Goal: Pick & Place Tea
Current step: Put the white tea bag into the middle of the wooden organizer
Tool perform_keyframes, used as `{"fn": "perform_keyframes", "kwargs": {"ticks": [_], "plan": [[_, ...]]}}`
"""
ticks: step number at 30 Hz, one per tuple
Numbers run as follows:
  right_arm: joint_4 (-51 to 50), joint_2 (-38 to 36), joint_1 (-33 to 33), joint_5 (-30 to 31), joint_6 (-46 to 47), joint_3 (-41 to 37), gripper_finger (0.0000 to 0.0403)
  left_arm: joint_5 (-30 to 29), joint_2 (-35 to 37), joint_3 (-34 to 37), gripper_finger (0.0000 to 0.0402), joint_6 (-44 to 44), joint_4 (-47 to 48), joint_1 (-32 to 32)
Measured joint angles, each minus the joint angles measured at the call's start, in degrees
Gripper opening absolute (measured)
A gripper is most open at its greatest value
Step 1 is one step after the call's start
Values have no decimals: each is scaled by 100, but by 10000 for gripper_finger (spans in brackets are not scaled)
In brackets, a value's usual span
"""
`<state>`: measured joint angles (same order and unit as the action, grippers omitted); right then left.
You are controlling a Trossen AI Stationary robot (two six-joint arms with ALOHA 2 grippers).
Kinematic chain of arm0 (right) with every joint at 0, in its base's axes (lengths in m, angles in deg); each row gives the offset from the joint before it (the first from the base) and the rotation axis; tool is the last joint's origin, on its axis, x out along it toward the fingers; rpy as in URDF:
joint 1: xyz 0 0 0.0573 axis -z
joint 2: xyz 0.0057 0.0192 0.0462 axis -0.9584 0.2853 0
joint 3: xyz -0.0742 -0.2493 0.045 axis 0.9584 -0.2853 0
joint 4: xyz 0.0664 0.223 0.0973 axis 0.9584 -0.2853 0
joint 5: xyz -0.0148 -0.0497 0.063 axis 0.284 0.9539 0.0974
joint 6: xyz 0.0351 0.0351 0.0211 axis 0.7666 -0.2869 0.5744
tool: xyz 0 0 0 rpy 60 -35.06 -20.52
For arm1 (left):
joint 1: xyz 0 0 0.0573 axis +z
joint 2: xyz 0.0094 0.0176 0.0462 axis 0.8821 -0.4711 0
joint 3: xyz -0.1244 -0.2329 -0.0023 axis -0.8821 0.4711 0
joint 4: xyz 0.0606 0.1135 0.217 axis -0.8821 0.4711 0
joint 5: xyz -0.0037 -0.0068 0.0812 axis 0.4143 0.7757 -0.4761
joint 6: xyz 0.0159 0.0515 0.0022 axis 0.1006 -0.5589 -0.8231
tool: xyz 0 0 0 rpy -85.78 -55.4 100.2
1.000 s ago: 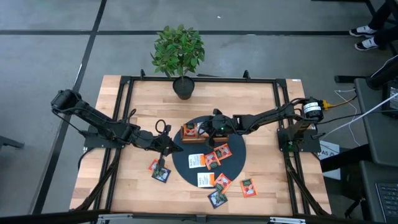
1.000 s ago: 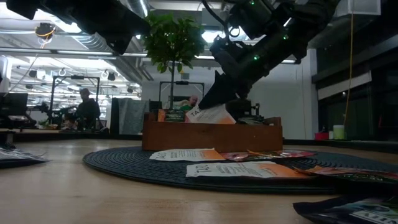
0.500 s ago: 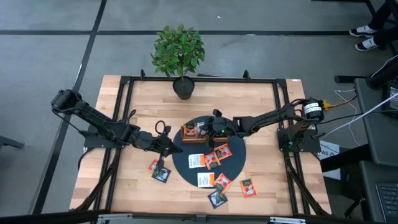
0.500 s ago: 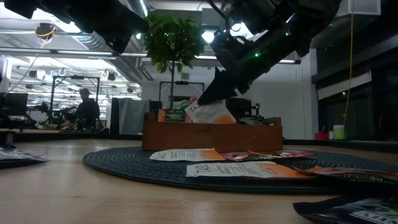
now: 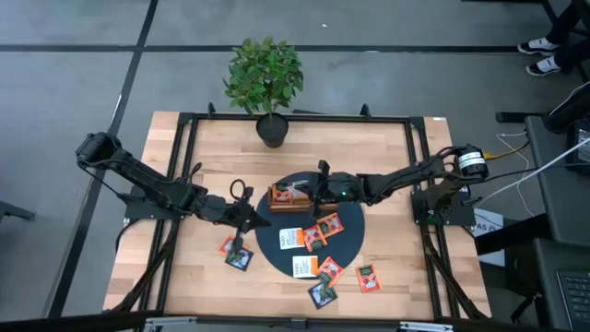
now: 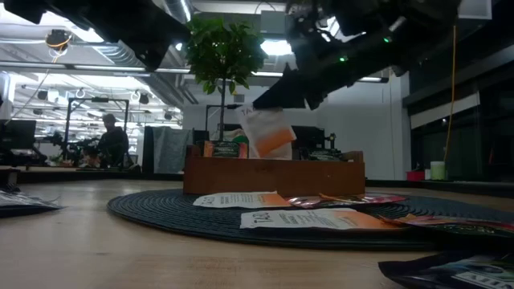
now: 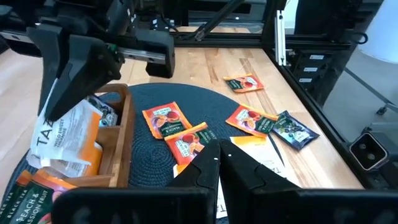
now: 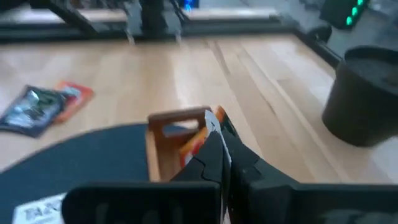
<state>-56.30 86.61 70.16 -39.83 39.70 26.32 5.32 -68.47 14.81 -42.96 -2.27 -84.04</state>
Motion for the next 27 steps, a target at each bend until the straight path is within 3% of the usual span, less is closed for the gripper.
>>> {"fn": "perform_keyframes", "kwargs": {"ticks": [13, 19, 27], "plan": [[1283, -4, -22, -149, 96, -702, 1, -2, 0, 0, 7, -4, -83, -1], [2257, -4, -110, 82, 97, -1203, 0, -2, 0, 0, 4, -4, -85, -1], [2626, 483, -112, 107, -21, -1049, 0, -4, 0, 0, 3, -4, -114, 1]]}}
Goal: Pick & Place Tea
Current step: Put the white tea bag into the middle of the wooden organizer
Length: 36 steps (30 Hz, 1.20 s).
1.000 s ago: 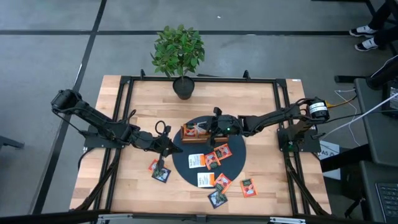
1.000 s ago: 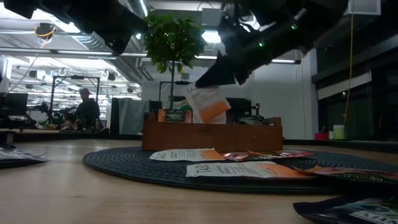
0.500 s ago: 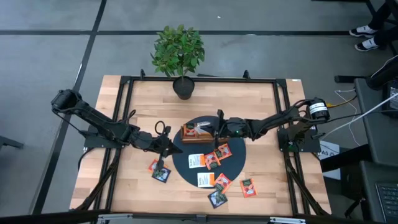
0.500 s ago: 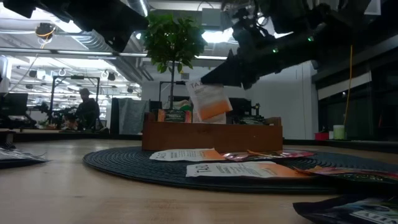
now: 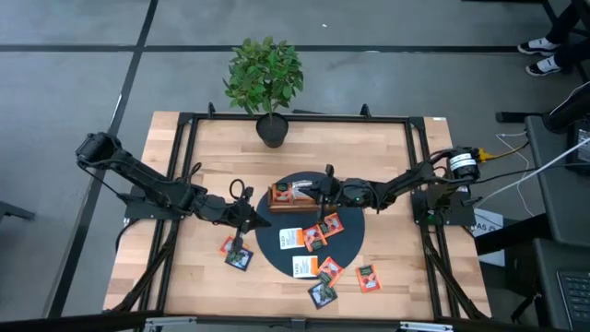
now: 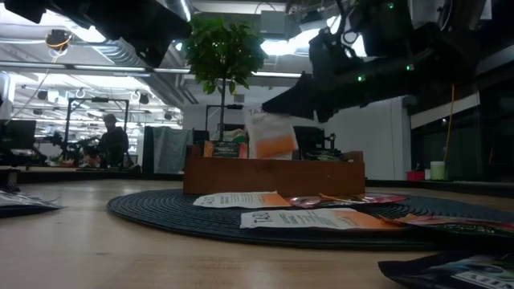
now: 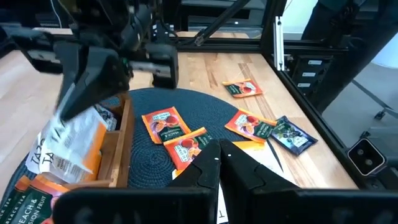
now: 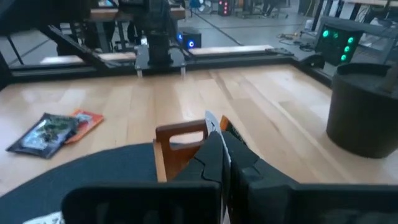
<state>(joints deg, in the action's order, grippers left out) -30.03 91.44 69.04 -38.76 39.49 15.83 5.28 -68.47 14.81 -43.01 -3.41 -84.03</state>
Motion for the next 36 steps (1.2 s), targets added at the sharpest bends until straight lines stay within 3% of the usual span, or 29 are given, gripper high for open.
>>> {"fn": "perform_keyframes", "kwargs": {"ticks": [19, 36], "plan": [[575, 606, 43, 92, -27, 43, 1, 2, 0, 0, 8, 0, -8, -1], [449, 629, 85, 92, -142, 45, 5, 2, 0, 0, 7, 13, -8, -1]]}}
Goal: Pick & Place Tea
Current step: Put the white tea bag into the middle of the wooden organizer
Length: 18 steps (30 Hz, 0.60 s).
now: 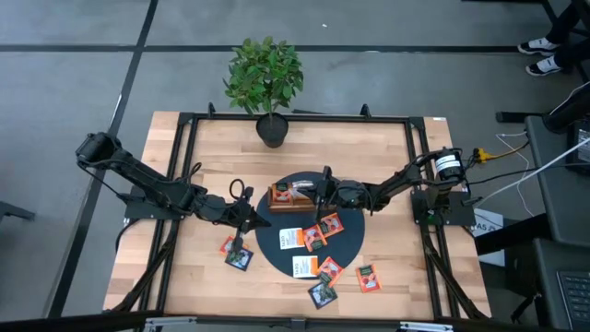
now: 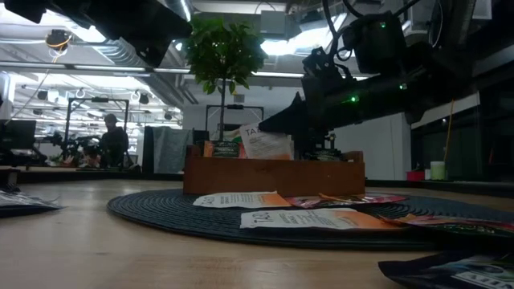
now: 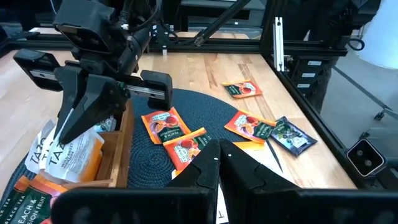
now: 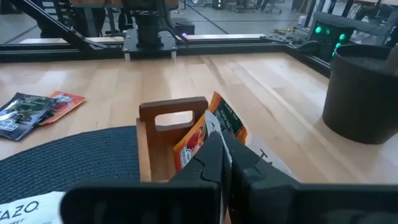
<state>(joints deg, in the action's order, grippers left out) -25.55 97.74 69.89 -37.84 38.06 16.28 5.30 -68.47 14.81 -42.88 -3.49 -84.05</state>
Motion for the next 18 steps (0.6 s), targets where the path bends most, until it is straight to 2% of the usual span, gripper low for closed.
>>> {"fn": "perform_keyframes", "kwargs": {"ticks": [4, 13, 18], "plan": [[-11, 0, 0, -1, -4, 0, 23, 0, 0, 0, 7, 4, 0, 0], [-11, 0, 70, 0, -6, 0, 109, 0, 0, 0, 6, 45, 1, 0], [34, -54, 68, -2, -229, 2, 134, 0, 0, 0, 7, 46, 0, 2]]}}
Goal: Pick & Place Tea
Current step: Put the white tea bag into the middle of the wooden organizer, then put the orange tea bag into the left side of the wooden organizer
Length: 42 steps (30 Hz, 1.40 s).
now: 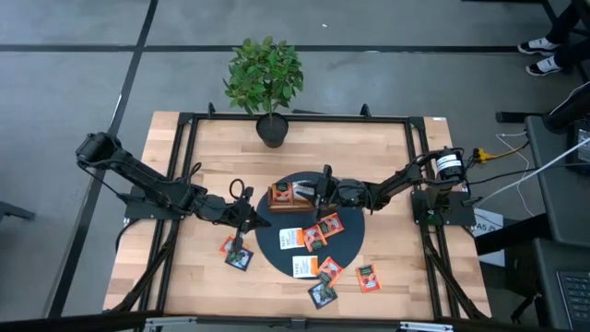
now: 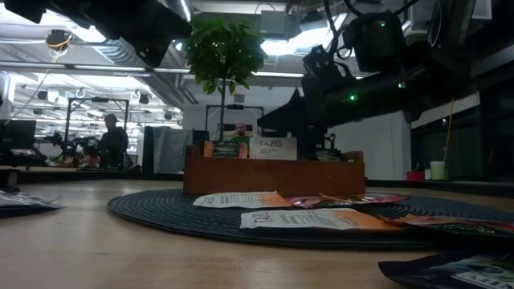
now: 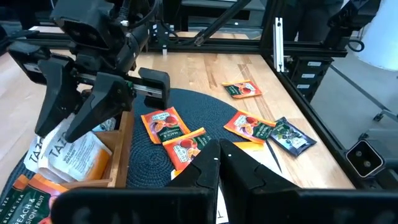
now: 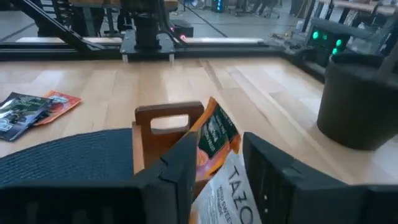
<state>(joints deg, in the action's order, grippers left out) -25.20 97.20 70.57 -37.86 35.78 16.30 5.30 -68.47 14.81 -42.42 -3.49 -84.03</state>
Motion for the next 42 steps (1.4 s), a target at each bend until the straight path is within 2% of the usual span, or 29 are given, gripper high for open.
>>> {"fn": "perform_keyframes", "kwargs": {"ticks": [9, 17, 20, 25, 28, 36, 42], "plan": [[-205, -725, 0, 2, -536, 2, 140, 42, 0, 0, 6, 22, 2, -2], [-1735, -1849, -135, 2, -370, 2, 136, 42, 0, 0, 5, 107, 1, 0], [-2153, -2288, -325, 2, -429, 2, 113, 41, 0, 0, 5, 105, 2, -2], [-2852, -2848, -717, 2, -496, 0, 43, 2, 0, 0, 8, 98, 2, -2], [-3164, -2985, -963, 2, -364, 0, 8, 0, 0, 0, 6, 90, 0, 0], [-3740, -2991, -1564, 436, 59, 0, 6, -2, 0, 0, 8, 105, -1, 0], [-4265, -2991, -1972, 87, 843, -2, 8, -41, 0, 0, 4, 627, -15, 0]]}}
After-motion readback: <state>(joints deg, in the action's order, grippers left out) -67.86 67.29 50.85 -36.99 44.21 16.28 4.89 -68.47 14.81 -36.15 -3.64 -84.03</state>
